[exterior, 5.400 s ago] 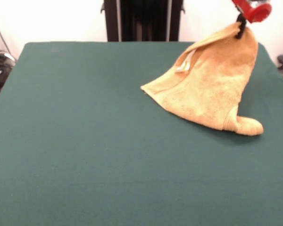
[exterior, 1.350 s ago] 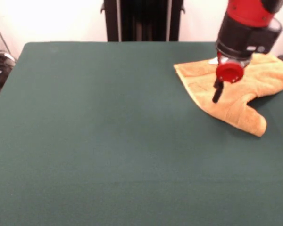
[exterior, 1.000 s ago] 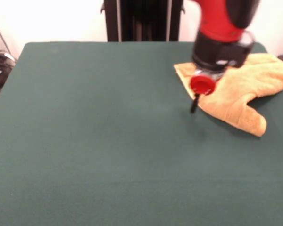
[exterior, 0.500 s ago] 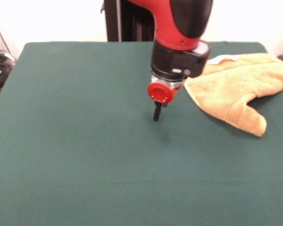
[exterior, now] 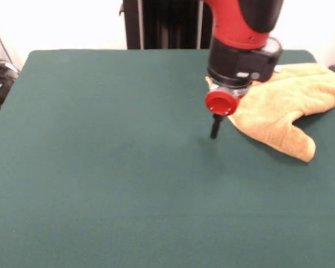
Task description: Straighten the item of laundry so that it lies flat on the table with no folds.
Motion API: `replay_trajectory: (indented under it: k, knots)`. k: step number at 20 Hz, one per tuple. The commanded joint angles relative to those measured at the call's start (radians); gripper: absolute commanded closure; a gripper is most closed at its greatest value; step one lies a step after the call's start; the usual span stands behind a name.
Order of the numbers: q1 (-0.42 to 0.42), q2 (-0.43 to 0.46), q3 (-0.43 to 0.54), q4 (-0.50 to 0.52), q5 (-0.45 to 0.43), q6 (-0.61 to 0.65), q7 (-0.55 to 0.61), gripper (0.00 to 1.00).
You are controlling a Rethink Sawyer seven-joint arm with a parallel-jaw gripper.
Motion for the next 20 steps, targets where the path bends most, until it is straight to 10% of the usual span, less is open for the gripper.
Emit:
replay_trajectory:
  k: [1, 20]
  knots:
    - [0.026, -0.035, 0.092, -0.030, 0.025, 0.200, 0.209, 0.00]
    - [0.011, 0.064, 0.195, -0.017, 0.126, -0.021, 0.213, 0.00]
